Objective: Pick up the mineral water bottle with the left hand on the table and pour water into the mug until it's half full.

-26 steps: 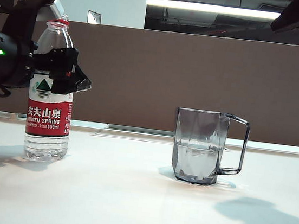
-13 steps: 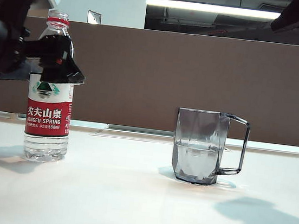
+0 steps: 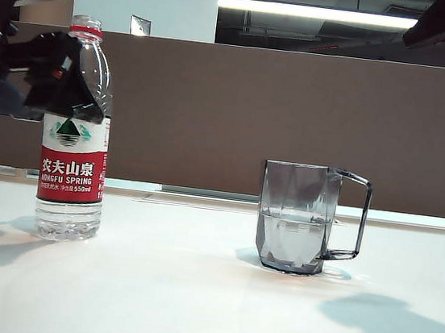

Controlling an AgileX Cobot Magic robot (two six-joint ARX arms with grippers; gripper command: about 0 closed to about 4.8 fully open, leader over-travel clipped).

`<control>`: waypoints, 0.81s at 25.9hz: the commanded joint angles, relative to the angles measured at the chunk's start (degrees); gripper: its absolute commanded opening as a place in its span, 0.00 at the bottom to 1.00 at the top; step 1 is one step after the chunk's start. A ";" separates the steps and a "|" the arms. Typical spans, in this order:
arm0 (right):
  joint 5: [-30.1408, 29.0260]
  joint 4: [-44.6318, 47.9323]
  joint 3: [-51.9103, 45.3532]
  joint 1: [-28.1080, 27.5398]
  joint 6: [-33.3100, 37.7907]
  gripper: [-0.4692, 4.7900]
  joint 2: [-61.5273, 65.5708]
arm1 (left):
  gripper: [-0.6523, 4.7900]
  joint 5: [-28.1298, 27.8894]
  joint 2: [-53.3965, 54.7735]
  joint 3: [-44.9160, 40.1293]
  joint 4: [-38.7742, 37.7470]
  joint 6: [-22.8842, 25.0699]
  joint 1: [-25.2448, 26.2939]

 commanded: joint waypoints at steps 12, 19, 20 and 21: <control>-0.02 0.81 0.28 -0.04 -0.20 0.07 -0.17 | 0.11 0.13 -16.35 0.44 -15.41 -5.11 -0.07; -0.02 0.81 0.28 -0.07 -0.20 0.07 -0.17 | 0.11 0.13 -19.69 0.44 -19.87 -5.33 -0.07; -0.02 0.81 0.28 -0.04 -0.20 0.07 -0.17 | 0.11 0.13 -20.33 0.44 -20.59 -5.33 -0.07; -0.02 0.81 0.28 -0.07 -0.20 0.07 -0.17 | 0.11 0.13 -21.00 0.44 -21.14 -5.33 -0.07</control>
